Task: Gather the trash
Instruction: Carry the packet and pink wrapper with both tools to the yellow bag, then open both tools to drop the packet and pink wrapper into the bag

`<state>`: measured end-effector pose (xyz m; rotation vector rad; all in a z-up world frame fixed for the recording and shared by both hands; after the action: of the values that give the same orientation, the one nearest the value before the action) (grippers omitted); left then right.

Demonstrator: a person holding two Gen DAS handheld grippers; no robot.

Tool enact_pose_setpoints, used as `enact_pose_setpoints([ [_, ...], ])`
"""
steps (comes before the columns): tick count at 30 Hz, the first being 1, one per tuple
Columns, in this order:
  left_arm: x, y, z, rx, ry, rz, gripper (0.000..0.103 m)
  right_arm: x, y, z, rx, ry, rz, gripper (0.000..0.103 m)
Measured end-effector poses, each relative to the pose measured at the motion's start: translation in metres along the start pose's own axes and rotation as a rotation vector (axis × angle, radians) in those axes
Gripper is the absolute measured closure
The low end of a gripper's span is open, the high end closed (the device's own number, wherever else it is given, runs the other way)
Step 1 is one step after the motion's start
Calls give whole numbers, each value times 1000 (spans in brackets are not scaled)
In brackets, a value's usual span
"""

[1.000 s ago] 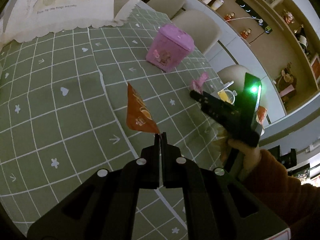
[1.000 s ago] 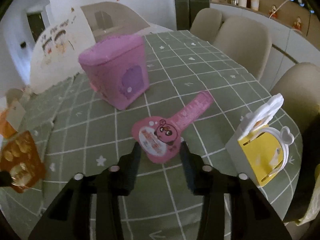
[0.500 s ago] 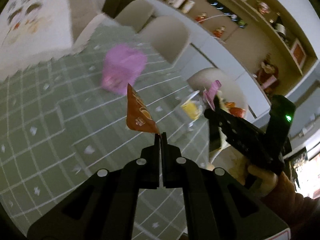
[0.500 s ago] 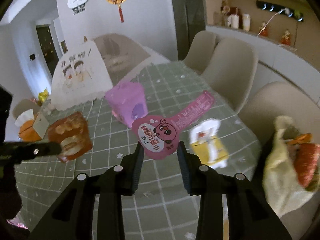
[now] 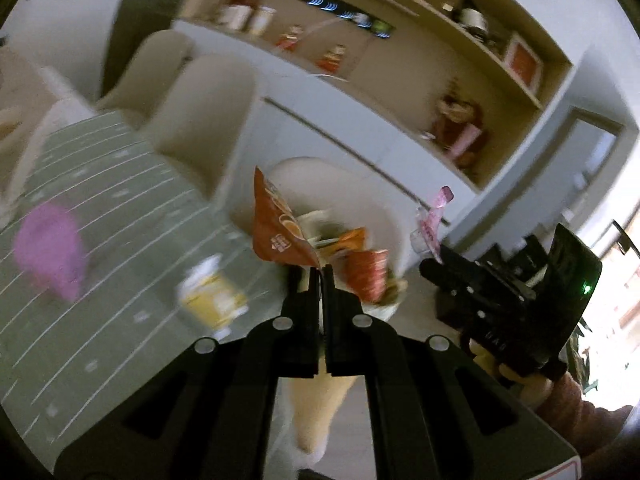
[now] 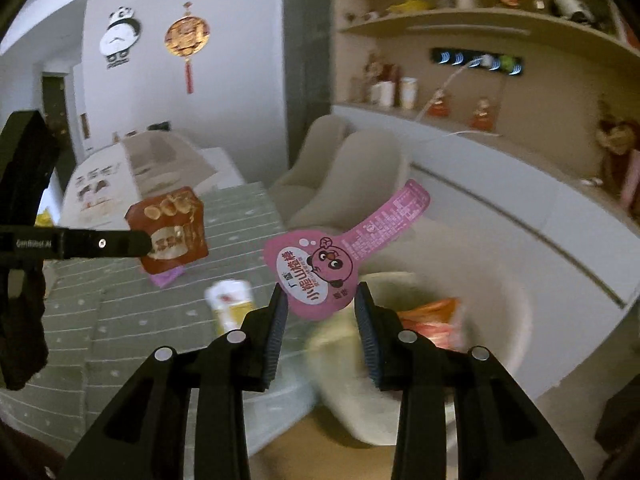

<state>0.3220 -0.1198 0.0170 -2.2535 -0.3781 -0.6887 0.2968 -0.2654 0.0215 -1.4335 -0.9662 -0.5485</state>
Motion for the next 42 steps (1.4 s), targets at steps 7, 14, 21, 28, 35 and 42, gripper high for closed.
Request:
enact_pose_setpoints([
  [7, 0, 112, -69, -116, 36, 172, 102, -34, -19, -103, -101, 76, 18, 70],
  [14, -15, 197, -74, -78, 25, 287, 102, -59, -6, -143, -99, 119, 48, 70],
  [21, -5, 223, -47, 6, -39, 292, 76, -61, 19, -145, -25, 141, 45, 70],
  [28, -5, 180, -19, 89, -61, 224, 67, -54, 63, -103, 112, 104, 55, 70],
  [35, -5, 122, 11, 227, -87, 106, 63, -77, 121, -51, 224, 27, 147, 70],
  [42, -13, 63, 38, 408, -105, -50, 59, -102, 164, -49, 229, 8, 224, 70],
])
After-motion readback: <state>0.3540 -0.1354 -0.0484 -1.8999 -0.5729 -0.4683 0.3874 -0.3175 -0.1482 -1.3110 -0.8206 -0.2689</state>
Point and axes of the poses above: each gripper's, at about its wrist camera, not at the fingertips, and y roughly the way its jaws point, z to its left, x to its top, the point moved 9 cm from there along y, roughly the way its jaws point, and after that the axes turned 10 degrees about -y, right-handed, at the moved point
